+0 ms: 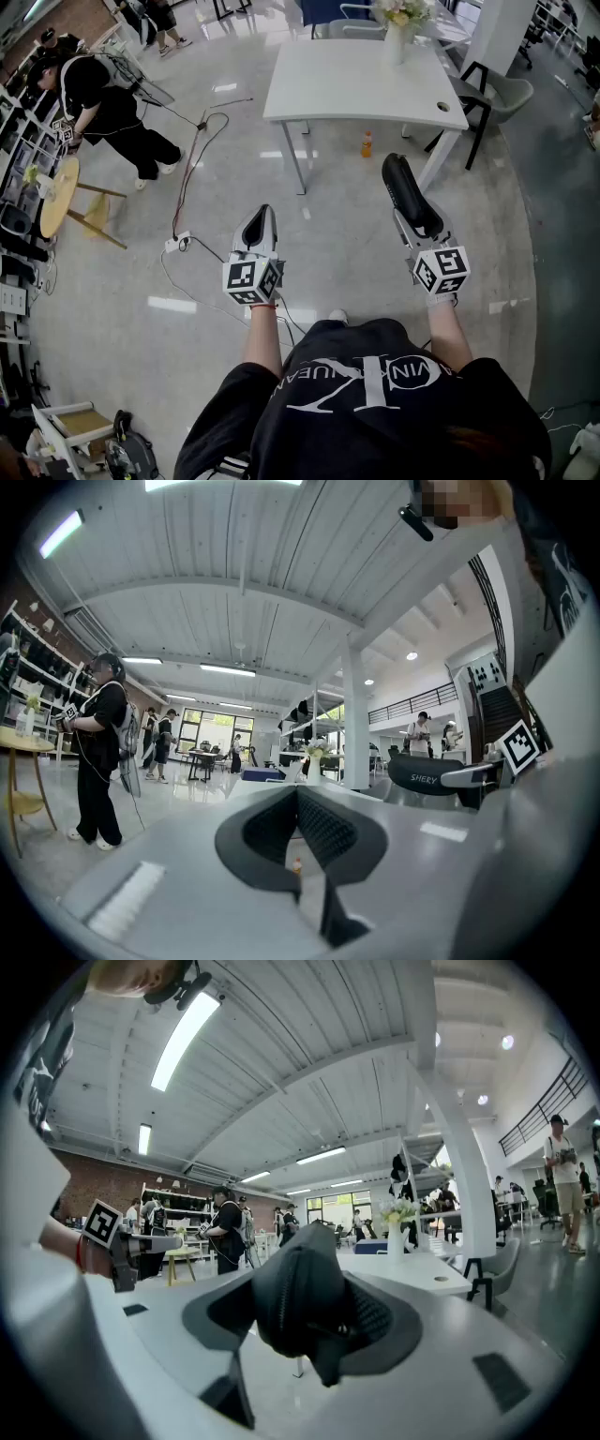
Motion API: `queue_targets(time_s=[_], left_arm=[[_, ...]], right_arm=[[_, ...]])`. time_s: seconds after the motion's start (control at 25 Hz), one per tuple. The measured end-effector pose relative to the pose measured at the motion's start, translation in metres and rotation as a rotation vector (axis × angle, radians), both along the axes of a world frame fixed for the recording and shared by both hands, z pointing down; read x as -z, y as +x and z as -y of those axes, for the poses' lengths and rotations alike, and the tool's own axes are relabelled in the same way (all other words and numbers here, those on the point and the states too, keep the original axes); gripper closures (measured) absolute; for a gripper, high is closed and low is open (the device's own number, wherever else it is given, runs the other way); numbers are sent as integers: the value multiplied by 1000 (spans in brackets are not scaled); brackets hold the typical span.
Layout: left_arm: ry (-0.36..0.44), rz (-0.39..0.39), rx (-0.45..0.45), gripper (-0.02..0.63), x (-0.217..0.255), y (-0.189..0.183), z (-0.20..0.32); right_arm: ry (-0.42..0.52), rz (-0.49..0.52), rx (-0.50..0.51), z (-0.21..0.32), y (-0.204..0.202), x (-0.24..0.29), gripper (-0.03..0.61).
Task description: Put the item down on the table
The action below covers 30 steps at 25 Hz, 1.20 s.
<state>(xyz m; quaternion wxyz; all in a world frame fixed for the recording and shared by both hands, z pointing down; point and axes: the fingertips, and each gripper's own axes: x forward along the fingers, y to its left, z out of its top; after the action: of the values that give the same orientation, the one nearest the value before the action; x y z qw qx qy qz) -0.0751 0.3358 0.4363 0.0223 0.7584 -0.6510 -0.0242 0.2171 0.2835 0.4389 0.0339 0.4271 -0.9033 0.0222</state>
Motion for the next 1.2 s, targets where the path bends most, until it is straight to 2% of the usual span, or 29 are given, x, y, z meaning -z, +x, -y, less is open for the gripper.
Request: queue_targets(time_s=[0.16,0.48,0.72,0.92,1.2], left_arm=[[5,-9,-4,603,0,7,2],[-42,-18,11,603,-12,0,-6],[-38,-31,27,603,-18,-13,8],[-45,-59,5,603,-21,-14,20],[-50,-86,9,603,-26,-19,42]], right_arm=[[-4,-8,4,3,3,-5,315],[-45,-14,23,1,-4,-16,316],[-36,-13,40,18,-10,-15,314],[-47,8,18,28,-13,-16,314],[-74,-17,17,48,-16,-26,314]])
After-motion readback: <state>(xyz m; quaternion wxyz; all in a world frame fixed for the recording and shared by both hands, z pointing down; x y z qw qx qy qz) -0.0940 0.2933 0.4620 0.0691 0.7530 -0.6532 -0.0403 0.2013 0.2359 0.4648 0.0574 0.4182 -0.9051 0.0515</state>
